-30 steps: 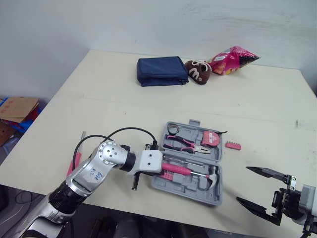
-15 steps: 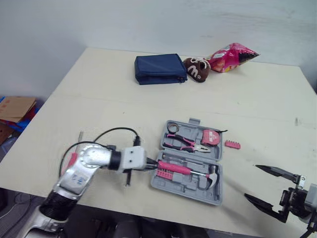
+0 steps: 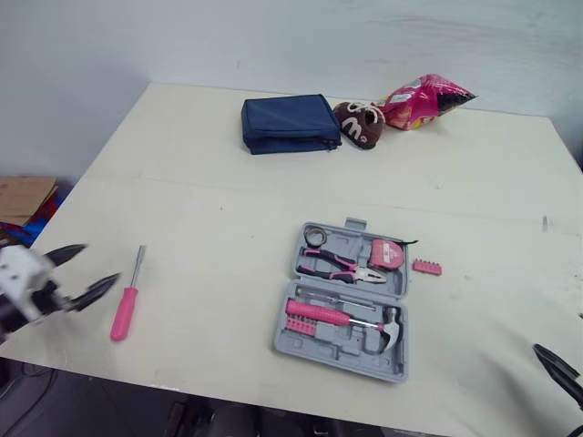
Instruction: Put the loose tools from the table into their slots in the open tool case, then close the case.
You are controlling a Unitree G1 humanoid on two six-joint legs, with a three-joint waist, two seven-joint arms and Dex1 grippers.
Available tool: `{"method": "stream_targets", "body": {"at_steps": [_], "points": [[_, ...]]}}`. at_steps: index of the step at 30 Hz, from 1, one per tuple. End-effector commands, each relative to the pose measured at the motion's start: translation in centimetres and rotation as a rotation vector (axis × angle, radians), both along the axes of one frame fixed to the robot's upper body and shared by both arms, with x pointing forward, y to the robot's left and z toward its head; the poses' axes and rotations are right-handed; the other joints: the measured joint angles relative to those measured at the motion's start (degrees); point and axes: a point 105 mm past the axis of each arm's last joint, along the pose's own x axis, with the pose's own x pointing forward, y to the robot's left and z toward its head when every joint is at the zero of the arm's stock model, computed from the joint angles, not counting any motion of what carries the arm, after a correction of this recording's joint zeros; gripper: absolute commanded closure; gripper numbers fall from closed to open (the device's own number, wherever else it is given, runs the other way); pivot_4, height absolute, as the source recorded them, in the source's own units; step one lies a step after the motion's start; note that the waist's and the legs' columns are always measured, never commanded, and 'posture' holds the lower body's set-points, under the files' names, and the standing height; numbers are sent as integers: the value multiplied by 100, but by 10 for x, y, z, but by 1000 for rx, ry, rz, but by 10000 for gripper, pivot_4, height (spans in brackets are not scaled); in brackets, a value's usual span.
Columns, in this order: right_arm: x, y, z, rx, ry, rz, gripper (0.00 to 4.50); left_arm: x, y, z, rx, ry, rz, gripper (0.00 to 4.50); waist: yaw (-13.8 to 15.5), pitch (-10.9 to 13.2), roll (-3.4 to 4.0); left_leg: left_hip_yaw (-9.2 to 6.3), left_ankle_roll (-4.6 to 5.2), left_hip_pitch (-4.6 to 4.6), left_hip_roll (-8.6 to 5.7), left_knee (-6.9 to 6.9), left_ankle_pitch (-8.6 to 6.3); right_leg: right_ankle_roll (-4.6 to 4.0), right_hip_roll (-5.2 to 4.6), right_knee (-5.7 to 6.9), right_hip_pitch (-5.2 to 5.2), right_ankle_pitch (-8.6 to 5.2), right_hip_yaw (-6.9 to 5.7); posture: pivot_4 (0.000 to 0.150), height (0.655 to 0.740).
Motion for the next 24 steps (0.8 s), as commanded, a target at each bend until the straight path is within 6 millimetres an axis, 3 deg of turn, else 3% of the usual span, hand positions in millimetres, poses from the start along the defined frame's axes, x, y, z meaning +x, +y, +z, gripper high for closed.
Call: {"method": "stream_targets", "body": {"at_steps": [1, 5, 11, 24], "points": [[-14, -26, 9, -42, -62, -146, 0, -6, 36, 16, 35, -81, 153, 373, 23, 2, -12, 0, 0, 0, 0, 1, 0, 1, -1, 0, 0, 1, -2, 1500, 7400], [-23, -40, 4, -41, -65, -231, 0, -3, 39, 13, 37, -88, 160, 373, 53, 1, -13, -1, -17, 5, -2, -2, -9, -1, -7, 3, 0, 2, -6, 1500, 7400], [-19, -52, -2, -33, -45, -382, 0, 12, 25, 16, 3, -125, 107, 373, 34, 1, -11, 0, -22, 10, -2, -5, -4, -3, -6, 18, -1, 0, -8, 1500, 7400], [13, -25, -6, -11, 70, -365, 0, 19, 3, 4, -31, -104, 29, 373, -105, -3, -16, 3, -23, 11, 1, -5, 8, -2, 1, 31, -5, 0, -4, 1500, 7400]]}}
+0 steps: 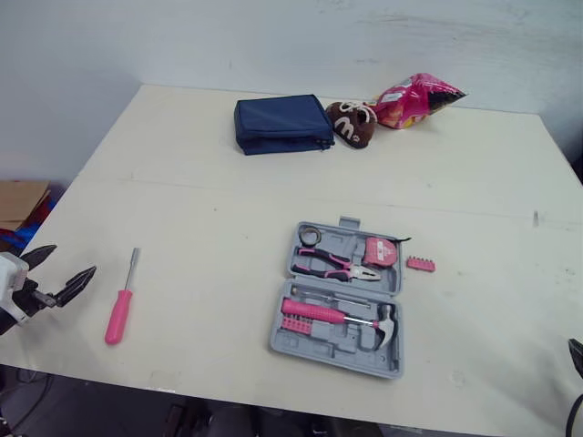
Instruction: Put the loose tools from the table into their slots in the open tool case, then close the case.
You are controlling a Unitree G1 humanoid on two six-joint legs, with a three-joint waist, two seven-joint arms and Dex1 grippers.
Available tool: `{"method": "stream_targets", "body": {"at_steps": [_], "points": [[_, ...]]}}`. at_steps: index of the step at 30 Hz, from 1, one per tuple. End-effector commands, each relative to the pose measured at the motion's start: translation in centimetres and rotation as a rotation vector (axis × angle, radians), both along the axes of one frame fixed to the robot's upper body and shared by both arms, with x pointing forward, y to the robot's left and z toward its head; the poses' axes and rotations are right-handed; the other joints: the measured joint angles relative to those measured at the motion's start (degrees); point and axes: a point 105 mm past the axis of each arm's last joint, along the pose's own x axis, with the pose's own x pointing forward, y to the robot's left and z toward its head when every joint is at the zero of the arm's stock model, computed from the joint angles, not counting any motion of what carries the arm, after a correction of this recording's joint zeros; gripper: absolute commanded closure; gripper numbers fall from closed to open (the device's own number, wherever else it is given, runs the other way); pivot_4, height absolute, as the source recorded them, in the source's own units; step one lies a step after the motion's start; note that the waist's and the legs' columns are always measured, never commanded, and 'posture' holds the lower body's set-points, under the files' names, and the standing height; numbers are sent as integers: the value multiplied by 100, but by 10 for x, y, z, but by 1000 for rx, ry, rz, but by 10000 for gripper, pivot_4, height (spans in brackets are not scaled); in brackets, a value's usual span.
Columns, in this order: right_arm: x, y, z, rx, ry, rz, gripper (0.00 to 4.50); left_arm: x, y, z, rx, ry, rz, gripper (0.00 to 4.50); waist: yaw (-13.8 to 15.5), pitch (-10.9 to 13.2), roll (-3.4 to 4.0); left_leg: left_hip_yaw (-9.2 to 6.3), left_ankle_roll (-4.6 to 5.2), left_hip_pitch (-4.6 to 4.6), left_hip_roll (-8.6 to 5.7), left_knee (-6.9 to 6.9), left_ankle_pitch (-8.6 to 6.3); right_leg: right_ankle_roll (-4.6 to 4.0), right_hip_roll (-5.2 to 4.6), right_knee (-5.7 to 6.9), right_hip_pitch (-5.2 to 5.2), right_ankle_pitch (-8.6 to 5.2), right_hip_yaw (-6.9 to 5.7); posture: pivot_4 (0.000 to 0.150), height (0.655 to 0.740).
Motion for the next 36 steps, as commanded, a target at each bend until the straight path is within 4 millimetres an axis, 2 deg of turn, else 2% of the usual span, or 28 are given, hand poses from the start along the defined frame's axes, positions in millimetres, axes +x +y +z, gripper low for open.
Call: {"method": "stream_targets", "body": {"at_steps": [1, 5, 6, 10, 13, 18, 20, 22, 24, 26, 29, 32, 36], "points": [[3, 4, 4, -16, 16, 6, 0, 0, 0, 11, 15, -34, -9, 373, 14, -13, -21, 13, -4, 4, 7, 2, 1, 0, 8, 2, -18, 0, 8, 1500, 7400], [4, 8, 5, -18, 17, 15, 0, -3, 2, 9, 16, -27, -4, 373, 45, -37, -61, 251, -52, 6, 46, -3, 3, -8, 67, 73, -200, 3, 224, 1500, 7400], [4, 11, 4, -16, 20, 29, 0, -4, 2, 8, 13, -26, -4, 373, 32, -38, -61, 288, -53, 4, 47, -4, -2, -7, 76, 86, -203, 3, 262, 1500, 7400], [6, 25, 3, 2, 25, 84, 0, -9, -7, 2, 12, 1, -69, 373, -161, -43, -69, 280, -32, -1, 43, -6, -18, 14, 67, 73, -171, 4, 261, 1500, 7400], [18, 49, 9, 34, -2, 165, 0, -5, -19, 11, 11, -38, -117, 373, -210, -45, -74, 280, -28, -1, 43, -2, -20, 25, 66, 75, -167, 1, 259, 1500, 7400], [41, 80, 27, 93, -64, 235, 0, 3, -57, 36, 10, -106, -254, 373, -234, -45, -73, 268, -24, 2, 42, 14, -9, 35, 63, 94, -160, 8, 255, 1500, 7400], [57, 99, 38, 141, -92, 252, 0, 8, -87, 52, 18, -145, -359, 373, -234, -45, -74, 259, -21, 2, 40, 21, -7, 37, 63, 95, -152, 11, 252, 1500, 7400], [67, 110, 38, 205, -42, 239, 0, 10, -117, 63, 15, -162, -460, 373, -233, -44, -72, 247, -22, 1, 40, 33, -6, 38, 63, 96, -142, 15, 246, 1500, 7400], [81, 118, 42, 264, -41, 215, 0, 7, -149, 69, -1, -149, -570, 373, -228, -44, -72, 237, -22, 3, 38, 39, -6, 41, 61, 94, -128, 17, 242, 1500, 7400], [91, 127, 45, 301, -41, 209, 0, 2, -171, 71, -9, -132, -649, 373, -232, -44, -72, 232, -19, 3, 37, 42, -6, 43, 61, 89, -120, 18, 237, 1500, 7400], [101, 136, 46, 310, -18, 208, 0, -2, -190, 75, -18, -126, -711, 373, -227, -41, -67, 227, -19, 2, 36, 41, -6, 43, 62, 87, -121, 17, 233, 1500, 7400], [122, 154, 48, 341, -3, 197, 0, -11, -226, 79, -25, -114, -861, 373, -238, -39, -65, 217, -24, -2, 37, 43, -2, 41, 65, 84, -121, 16, 228, 1500, 7400], [134, 177, 50, 365, 13, 212, 0, -13, -239, 82, -46, -108, -896, 373, -224, -39, -64, 214, -20, -6, 35, 48, 1, 47, 65, 83, -119, 18, 228, 1500, 7400]]}}
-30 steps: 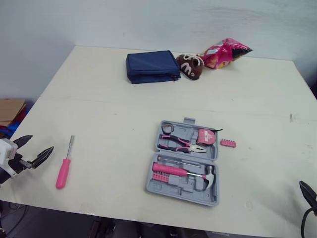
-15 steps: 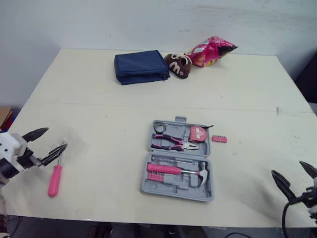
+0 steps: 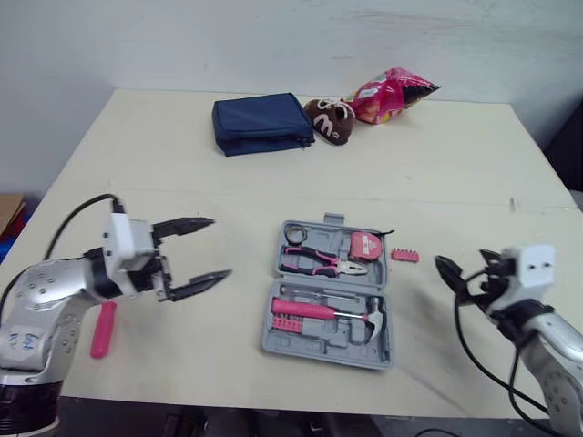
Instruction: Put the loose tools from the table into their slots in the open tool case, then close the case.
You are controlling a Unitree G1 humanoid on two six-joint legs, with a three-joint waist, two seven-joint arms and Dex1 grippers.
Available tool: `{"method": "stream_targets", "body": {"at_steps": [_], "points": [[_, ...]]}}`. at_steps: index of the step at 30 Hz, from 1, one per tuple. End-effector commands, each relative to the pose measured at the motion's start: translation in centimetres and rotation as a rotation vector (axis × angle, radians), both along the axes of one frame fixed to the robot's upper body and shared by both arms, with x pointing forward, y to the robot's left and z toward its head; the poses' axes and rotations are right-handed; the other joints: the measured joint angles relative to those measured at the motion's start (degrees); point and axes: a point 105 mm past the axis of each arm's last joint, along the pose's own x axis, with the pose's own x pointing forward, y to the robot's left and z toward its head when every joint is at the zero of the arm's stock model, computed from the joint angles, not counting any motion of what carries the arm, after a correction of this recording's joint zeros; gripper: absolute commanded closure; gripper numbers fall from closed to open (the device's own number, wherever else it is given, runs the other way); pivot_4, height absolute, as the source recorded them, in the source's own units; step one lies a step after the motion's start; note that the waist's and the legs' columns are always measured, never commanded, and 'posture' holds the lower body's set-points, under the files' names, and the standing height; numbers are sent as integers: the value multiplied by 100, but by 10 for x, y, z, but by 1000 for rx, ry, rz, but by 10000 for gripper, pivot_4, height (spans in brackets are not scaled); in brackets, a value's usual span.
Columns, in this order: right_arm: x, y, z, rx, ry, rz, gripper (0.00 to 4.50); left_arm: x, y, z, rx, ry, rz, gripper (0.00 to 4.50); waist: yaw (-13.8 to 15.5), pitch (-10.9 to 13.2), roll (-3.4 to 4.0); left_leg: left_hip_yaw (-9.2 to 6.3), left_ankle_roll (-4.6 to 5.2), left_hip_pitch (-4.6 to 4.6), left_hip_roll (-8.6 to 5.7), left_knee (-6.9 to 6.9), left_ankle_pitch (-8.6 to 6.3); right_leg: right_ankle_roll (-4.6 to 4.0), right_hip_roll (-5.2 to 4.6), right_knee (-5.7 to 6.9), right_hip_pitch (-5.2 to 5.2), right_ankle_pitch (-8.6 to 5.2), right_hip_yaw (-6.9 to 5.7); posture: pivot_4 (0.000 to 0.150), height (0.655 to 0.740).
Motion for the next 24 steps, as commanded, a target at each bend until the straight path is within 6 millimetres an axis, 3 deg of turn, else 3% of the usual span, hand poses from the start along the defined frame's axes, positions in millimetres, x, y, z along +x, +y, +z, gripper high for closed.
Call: {"method": "stream_targets", "body": {"at_steps": [1, 12, 24], "points": [[4, 16, 8, -10, -11, -1, 0, -3, -8, 8, -20, -8, -23, 373, 2, 1, 1, -2, -2, 0, 0, 0, 1, 0, 1, 0, 0, 0, 0, 1500, 7400], [13, 36, -1, 13, 17, -76, 0, -9, -16, 4, 1, 13, -55, 373, 24, 1, 2, -11, -2, -12, 0, -2, 2, 5, 6, -15, -1, -4, -1, 1500, 7400], [21, 34, -12, -18, 41, -171, 0, -22, -26, 0, -2, 80, -125, 373, 16, 2, 2, -11, -3, -14, 0, -2, 1, 6, 6, -19, -2, -4, -1, 1500, 7400]]}}
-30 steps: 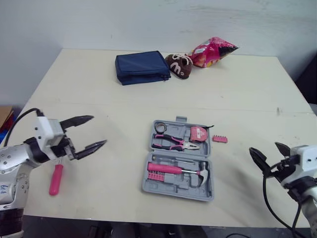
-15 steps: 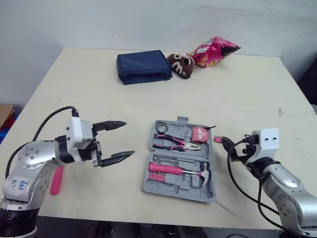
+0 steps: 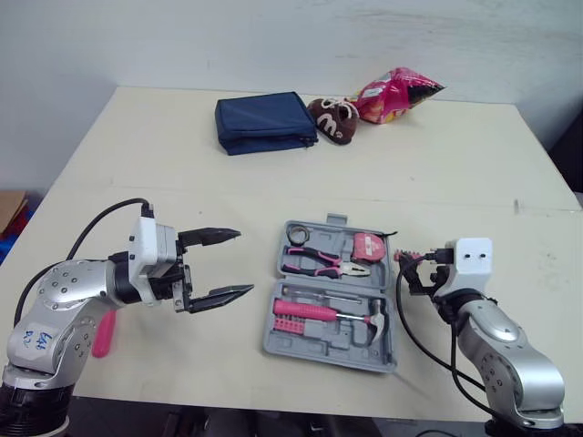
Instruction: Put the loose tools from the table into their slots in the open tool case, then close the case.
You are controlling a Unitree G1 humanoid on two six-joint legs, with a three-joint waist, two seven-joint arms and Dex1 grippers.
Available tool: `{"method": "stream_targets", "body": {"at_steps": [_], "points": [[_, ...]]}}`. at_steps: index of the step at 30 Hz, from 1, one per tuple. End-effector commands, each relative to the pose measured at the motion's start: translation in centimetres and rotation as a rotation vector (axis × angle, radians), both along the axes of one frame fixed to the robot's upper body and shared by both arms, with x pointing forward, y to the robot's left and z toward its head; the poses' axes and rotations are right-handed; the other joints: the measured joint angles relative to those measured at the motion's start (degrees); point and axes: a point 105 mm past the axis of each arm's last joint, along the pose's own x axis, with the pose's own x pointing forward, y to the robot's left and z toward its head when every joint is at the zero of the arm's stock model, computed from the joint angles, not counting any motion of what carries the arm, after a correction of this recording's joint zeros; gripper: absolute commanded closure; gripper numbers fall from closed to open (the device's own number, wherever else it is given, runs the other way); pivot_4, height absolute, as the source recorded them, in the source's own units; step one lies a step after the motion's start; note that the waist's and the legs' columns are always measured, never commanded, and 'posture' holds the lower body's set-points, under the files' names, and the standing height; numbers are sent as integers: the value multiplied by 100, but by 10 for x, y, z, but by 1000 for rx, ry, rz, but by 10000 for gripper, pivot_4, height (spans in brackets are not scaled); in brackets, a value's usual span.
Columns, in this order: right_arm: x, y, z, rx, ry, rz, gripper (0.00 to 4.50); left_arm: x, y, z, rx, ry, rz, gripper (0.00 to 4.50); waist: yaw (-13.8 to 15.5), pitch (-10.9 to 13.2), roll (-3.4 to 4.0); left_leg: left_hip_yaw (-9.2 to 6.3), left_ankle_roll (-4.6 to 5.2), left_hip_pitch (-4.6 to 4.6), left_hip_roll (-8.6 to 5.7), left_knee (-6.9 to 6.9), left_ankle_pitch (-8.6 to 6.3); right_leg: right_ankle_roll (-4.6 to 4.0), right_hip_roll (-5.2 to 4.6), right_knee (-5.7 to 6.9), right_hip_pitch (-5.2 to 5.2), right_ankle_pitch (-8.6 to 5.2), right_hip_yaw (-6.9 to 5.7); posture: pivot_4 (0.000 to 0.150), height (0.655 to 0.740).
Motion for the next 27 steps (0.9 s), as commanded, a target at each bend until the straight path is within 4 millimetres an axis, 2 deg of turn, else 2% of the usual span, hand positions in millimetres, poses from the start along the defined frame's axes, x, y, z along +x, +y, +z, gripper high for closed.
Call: {"method": "stream_targets", "body": {"at_steps": [1, 12, 27], "points": [[3, 3, 7, -6, -32, -1, 0, -11, -7, 5, -1, -20, -49, 373, -1, 0, 0, 0, 0, 0, 0, 0, 0, 0, 0, -1, 0, 0, 0, 1500, 7400], [9, 8, -3, -4, -1, -12, 0, -19, -20, 4, -21, 2, -78, 373, -3, 0, 0, -1, 1, -2, 0, -4, -1, 2, 0, -11, 1, 1, -1, 1500, 7400], [15, 6, -24, 9, 70, -92, 0, -20, -22, 5, -15, 0, -81, 373, -80, 0, 0, -1, 0, -3, 0, -7, -1, 2, 0, -17, 1, 1, -1, 1500, 7400]]}}
